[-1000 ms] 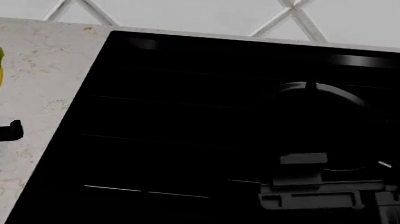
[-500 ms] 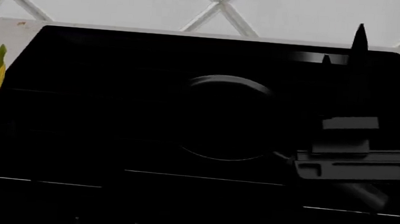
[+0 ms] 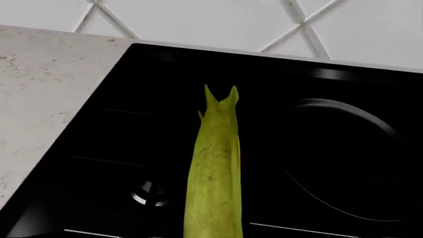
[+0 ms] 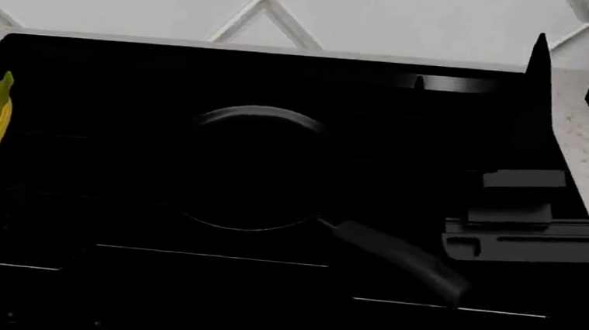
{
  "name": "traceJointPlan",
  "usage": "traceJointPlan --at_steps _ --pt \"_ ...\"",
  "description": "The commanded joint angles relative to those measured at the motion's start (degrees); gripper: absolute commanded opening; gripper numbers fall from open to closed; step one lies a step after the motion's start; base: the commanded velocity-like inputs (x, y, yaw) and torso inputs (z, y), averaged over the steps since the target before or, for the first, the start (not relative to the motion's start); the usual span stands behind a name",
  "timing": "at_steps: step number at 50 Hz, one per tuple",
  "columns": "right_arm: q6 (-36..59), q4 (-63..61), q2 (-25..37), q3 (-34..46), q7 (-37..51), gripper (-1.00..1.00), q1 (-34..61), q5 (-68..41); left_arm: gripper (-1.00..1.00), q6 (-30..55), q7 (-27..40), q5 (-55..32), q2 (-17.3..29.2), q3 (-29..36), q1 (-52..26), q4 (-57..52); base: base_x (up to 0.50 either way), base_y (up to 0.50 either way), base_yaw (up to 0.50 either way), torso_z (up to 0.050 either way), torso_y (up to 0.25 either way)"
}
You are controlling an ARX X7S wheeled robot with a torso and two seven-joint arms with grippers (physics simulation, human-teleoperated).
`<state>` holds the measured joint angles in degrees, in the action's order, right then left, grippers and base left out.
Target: Pick the corn from the plate and place it in the pan.
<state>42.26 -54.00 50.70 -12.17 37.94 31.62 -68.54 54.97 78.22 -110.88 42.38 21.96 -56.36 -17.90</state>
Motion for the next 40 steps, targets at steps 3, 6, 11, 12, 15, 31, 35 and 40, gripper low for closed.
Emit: traceJointPlan --at_steps 3,6,11,12,15,31,35,40 --pt "-0.54 1.13 -0.31 0.3 -0.6 1.0 -0.18 1.1 -1.0 -0.63 0.17 0.05 -0.3 0.76 -1.16 0.4 0.5 -0.05 0.0 0.0 0.0" --pt "-0.61 1.03 -0.6 0.64 -0.45 1.0 -0.18 1.37 -1.0 -0.66 -0.2 0.27 -0.02 0.71 -0.96 0.46 0.5 -0.05 0.0 0.0 0.0" --pt "-0.47 0.84 -0.65 0.97 0.05 1.0 -0.11 1.35 -1.0 -0.76 -0.66 0.42 0.4 0.67 -0.55 0.49 0.5 -0.05 0.0 0.0 0.002" --pt "-0.43 0.83 -0.68 1.01 0.21 1.0 -0.09 1.27 -1.0 -0.81 -0.65 0.36 0.49 0.65 -0.46 0.45 0.5 -0.06 0.0 0.0 0.0" --pt "-0.38 0.6 -0.52 1.01 0.48 1.0 0.01 0.83 -1.0 -1.04 -0.57 0.11 0.73 0.54 -0.16 0.15 0.5 -0.05 0.0 0.0 0.0" --pt "-0.39 0.28 0.09 0.98 0.25 1.0 -1.74 1.68 -1.0 0.45 -1.99 1.28 -1.31 3.27 -2.14 2.51 0.3 -0.03 0.0 0.0 0.002" --pt "-0.61 0.32 -0.1 1.07 0.15 1.0 -1.95 1.97 -1.0 3.51 -5.06 3.65 -4.62 6.62 -5.61 5.97 0.0 0.0 0.0 0.0 0.0" --pt "-0.81 0.55 -0.4 1.47 -0.03 1.0 -2.05 2.71 -1.0 6.52 -11.7 9.55 -10.49 10.97 -10.85 12.02 0.0 0.0 0.0 0.0 0.0"
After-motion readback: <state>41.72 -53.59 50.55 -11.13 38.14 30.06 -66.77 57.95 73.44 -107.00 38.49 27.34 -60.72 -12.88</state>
